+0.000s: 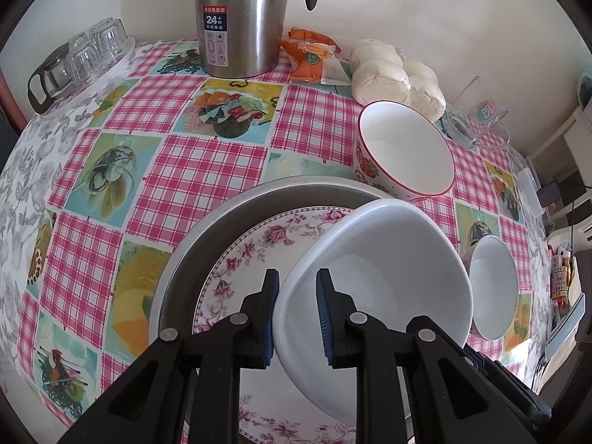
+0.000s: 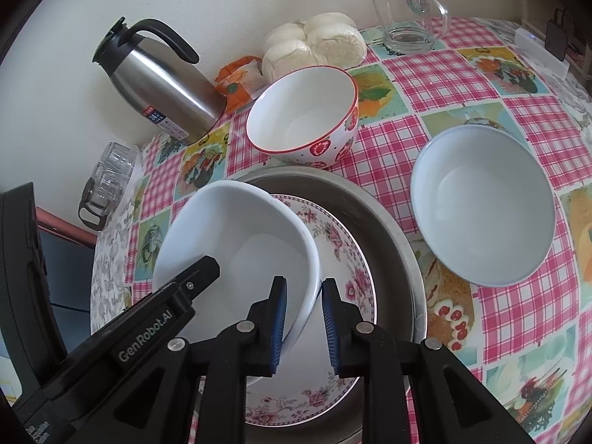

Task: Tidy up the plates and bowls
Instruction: 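Lower the square bowl onto the pink-floral plate and open both grippers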

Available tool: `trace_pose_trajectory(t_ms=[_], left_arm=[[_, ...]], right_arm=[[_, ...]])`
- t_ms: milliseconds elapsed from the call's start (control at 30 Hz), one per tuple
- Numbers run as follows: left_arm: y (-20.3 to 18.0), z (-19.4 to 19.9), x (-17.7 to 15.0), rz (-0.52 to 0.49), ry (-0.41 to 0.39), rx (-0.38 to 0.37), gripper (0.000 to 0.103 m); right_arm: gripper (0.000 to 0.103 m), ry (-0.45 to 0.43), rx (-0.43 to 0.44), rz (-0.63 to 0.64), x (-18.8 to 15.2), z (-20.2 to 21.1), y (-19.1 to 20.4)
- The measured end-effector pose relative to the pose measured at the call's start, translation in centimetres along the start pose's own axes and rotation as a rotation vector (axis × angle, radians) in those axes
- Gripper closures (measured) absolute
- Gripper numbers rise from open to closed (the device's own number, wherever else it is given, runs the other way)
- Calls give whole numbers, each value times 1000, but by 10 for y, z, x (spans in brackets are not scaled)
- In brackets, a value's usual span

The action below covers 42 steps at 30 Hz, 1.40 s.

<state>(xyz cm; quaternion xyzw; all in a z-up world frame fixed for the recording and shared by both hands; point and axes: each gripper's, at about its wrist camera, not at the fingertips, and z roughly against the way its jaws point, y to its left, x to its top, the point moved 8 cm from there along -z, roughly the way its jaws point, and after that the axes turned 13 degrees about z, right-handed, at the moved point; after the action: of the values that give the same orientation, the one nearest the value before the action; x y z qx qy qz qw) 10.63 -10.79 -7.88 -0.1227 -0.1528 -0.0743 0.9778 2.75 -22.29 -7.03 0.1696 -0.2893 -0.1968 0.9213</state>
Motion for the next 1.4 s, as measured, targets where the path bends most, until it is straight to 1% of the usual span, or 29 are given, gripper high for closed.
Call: trace_pose_trajectory(t_ms=[200,367,567,767,867,900,1067,1100,1133,1200,1267,1367,1400], left_arm=[[1,5,3,18,-8,-22,82],[3,9,4,32,-6,-34,82],[7,17,9,72,1,-70,82],[9,32,16,82,-25,-88,82],[12,40,20,96,-36,-102,75],[13,42,21,102,-39,-104,70],[25,50,26,133,-46,-102,54],[27,51,26,135,-42,-100,48],[29,51,25,137,-35,-98,47],[33,49,25,141,-22,-93,47],[37,48,24,141,-16,-83,46],[41,46,23,125,-12,-56,45],[42,45,23,121,-10,-52,39]], right_arm=[[78,0,-11,2,1,2,-3],[78,-21,-25,20,4,10,-3],[78,-36,-64,42,7,19,-3],[79,-41,-120,68,10,23,-2],[79,-42,-147,87,10,25,0],[78,-44,-159,96,11,27,1],[66,-56,-210,129,12,34,5],[60,-58,-224,134,13,35,6],[50,-59,-234,137,13,36,5],[38,-61,-266,141,13,36,6],[36,-57,-282,151,12,35,6],[32,-49,-305,148,11,34,3],[30,-48,-317,148,11,34,2]])
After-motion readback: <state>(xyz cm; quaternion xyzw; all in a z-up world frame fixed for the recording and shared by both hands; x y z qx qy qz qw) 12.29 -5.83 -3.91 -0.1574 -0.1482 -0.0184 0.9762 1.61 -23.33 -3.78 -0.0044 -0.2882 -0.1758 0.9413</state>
